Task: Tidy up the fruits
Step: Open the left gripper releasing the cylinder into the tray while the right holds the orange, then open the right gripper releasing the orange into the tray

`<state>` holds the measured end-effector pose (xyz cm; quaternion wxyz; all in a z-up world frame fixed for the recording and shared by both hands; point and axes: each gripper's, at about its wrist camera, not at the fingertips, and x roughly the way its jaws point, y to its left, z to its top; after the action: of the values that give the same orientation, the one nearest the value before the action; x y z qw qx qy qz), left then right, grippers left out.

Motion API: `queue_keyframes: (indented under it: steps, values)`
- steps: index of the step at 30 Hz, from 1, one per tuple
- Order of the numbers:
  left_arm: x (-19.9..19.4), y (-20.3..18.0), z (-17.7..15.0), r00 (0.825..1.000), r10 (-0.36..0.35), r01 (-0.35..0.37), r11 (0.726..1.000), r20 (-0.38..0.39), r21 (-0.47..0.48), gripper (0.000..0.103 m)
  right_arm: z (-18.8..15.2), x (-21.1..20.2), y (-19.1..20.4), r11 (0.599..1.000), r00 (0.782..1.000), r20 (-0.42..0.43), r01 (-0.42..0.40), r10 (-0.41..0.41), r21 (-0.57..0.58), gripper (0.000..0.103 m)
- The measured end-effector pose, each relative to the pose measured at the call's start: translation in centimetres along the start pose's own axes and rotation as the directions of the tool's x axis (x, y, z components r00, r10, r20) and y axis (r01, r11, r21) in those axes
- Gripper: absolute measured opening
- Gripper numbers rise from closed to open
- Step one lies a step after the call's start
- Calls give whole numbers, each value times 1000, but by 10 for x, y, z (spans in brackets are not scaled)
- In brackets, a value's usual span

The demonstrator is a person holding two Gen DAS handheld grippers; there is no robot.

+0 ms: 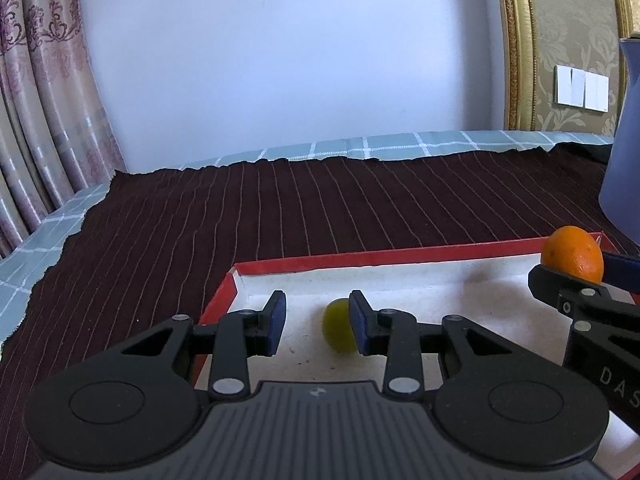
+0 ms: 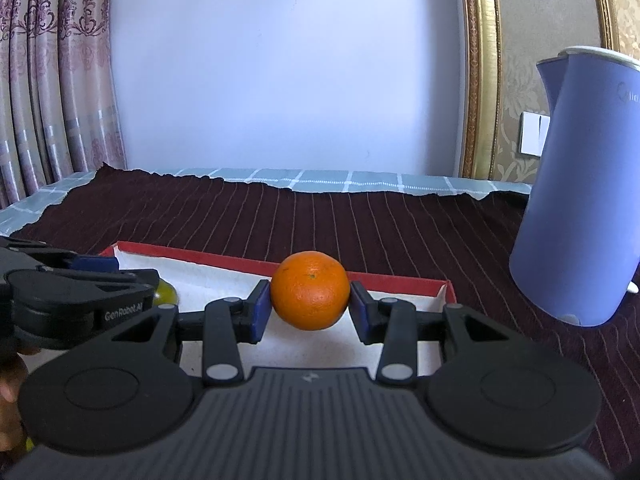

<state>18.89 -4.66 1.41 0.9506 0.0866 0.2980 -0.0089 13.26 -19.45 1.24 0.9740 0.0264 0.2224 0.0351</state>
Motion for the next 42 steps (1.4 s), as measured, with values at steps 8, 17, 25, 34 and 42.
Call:
queue_keyframes:
  steps: [8, 17, 25, 34, 42]
  values:
    - [0, 0, 0, 1000, 1, -1, 1000, -1, -1, 33, -1, 3, -1, 1000, 1000, -4, -1, 1, 3, 39]
    - [-1, 0, -1, 1000, 2, -2, 1000, -1, 2, 34, -2, 6, 5, 1000, 1000, -5, -16, 16, -15, 39]
    - [-3, -3, -2, 1000, 4, -4, 1000, 2, 17, 34, -4, 7, 10, 999, 1000, -10, -19, 19, -34, 39]
    - [-3, -4, -3, 1000, 3, -3, 1000, 2, 25, 35, -5, 6, 12, 999, 1000, -12, -23, 22, -49, 40]
    - [-4, -4, -3, 1000, 12, -12, 1000, 1, 26, 42, -6, 4, 15, 998, 1000, 10, -2, 3, -68, 55]
